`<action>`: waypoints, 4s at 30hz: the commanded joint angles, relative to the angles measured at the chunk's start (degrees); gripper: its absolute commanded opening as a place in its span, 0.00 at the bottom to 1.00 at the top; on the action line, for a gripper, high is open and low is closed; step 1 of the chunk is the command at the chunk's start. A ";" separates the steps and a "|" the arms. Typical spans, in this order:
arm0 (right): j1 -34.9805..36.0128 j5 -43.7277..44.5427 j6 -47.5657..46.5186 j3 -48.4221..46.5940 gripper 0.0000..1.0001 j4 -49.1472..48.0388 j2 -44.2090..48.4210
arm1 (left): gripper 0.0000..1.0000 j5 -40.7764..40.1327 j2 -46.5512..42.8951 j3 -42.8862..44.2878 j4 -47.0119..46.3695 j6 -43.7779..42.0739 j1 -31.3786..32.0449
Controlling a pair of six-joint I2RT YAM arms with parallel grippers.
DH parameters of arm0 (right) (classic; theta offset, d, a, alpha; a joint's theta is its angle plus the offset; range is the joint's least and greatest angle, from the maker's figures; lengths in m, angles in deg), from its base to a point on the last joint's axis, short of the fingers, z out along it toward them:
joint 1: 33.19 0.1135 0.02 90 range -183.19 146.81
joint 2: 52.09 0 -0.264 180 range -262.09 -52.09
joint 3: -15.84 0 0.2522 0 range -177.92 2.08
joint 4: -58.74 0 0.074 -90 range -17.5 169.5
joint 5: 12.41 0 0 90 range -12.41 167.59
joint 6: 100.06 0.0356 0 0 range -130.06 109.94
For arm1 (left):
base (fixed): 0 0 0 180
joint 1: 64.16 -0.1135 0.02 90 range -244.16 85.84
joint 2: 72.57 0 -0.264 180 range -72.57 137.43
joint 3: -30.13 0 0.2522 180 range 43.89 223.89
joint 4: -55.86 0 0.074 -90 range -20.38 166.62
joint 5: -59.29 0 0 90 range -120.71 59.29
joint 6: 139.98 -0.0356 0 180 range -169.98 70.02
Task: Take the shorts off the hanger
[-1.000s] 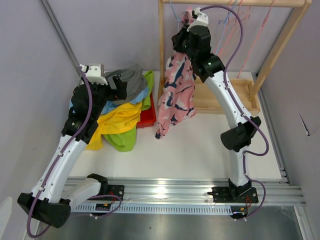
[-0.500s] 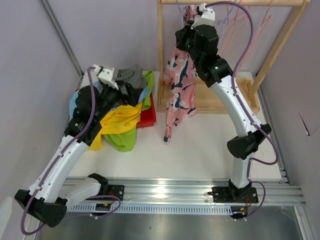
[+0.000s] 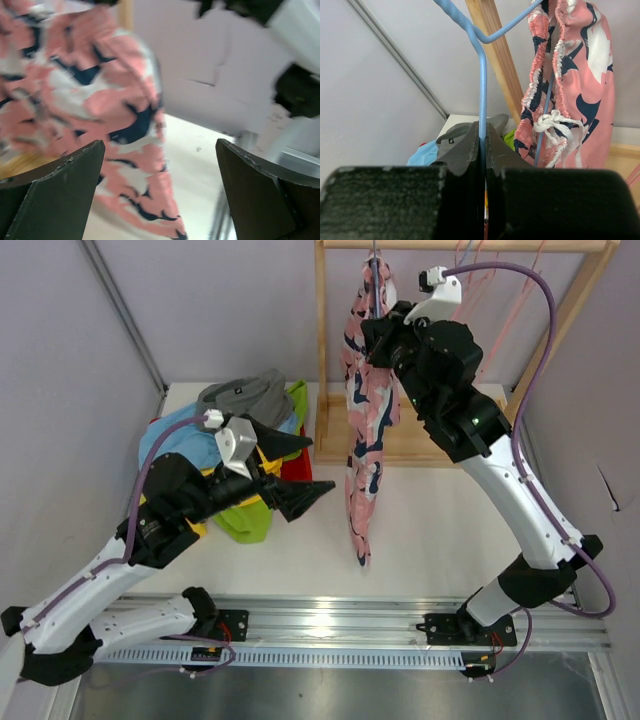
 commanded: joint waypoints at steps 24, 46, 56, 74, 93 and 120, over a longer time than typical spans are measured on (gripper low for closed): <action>11.50 5.50 5.90 13.66 0.00 -8.41 21.88 | 0.72 -52.05 26.32 1.73 -7.58 -2.96 22.73; 11.67 7.44 7.30 12.26 0.00 -5.69 22.93 | 0.98 -61.56 25.61 -1.00 -21.29 -13.78 33.46; 11.59 9.37 5.37 9.89 0.00 -5.33 22.32 | 0.00 -63.75 24.65 -2.75 -18.58 -8.77 33.89; 11.67 11.56 -2.10 -8.41 0.00 0.04 15.19 | 0.00 -83.26 14.62 -19.01 -1.21 9.26 56.13; 11.50 14.82 -4.66 -21.24 0.00 7.92 10.62 | 0.00 -84.30 32.21 -10.84 -2.57 16.56 62.64; 11.67 -8.47 21.10 -0.93 0.00 31.75 30.05 | 0.00 -44.07 34.12 44.78 13.94 -13.87 -24.63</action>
